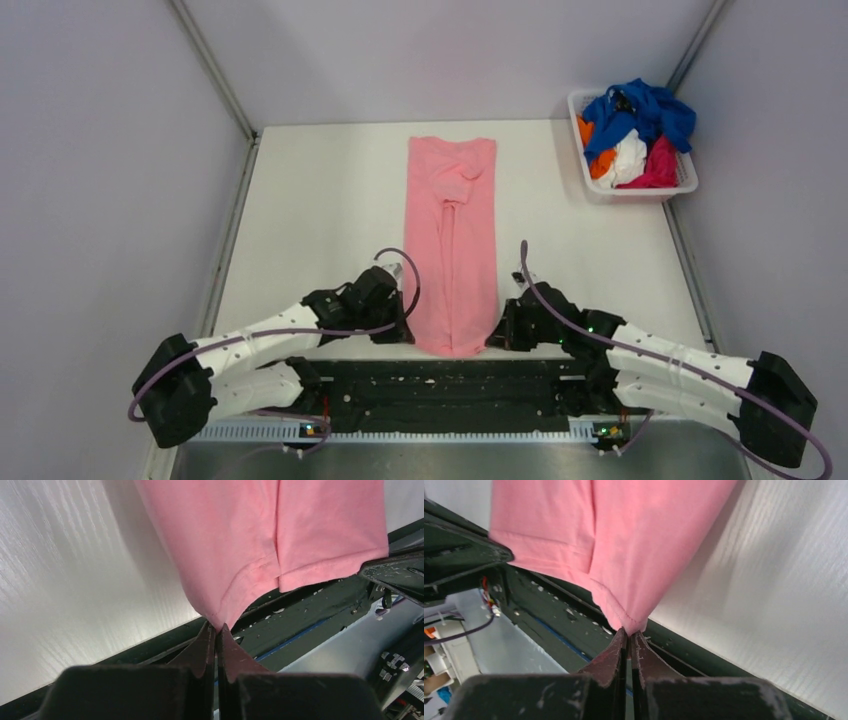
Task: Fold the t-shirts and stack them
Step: Fold the folded rectangular tshirt in 1/3 of the way
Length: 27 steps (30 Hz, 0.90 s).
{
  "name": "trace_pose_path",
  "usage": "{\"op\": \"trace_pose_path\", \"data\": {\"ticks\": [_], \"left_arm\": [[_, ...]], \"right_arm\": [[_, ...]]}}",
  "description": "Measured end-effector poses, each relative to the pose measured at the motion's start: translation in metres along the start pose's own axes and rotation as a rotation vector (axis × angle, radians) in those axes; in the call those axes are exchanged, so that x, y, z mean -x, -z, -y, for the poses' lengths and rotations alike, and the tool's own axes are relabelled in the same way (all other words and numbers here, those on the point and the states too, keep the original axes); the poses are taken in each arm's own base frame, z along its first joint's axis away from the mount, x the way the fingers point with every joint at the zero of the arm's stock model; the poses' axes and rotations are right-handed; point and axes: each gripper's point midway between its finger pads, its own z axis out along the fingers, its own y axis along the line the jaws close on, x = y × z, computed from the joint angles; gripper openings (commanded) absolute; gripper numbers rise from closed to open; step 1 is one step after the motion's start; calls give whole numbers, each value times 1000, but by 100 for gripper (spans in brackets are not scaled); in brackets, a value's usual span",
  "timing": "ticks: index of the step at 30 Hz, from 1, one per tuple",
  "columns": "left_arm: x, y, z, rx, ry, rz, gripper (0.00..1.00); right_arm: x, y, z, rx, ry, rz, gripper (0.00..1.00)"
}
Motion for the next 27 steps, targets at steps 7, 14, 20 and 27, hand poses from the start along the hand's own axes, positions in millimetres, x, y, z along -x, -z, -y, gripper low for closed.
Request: {"op": "trace_pose_path", "data": {"ticks": [7,14,20,27], "left_arm": [[46,8,23,-6,-2,101,0],[117,6,24,6,82,224,0],[178,-2,9,51,141,284,0],[235,-13,4,60,153,300,0]], "right_arm": [[42,3,-24,18,19,135,0],[115,-8,-24,-2,-39,274,0],[167,-22,-20,-35,-52,328,0],[237,-26,-19,-35,-62,429,0]]}}
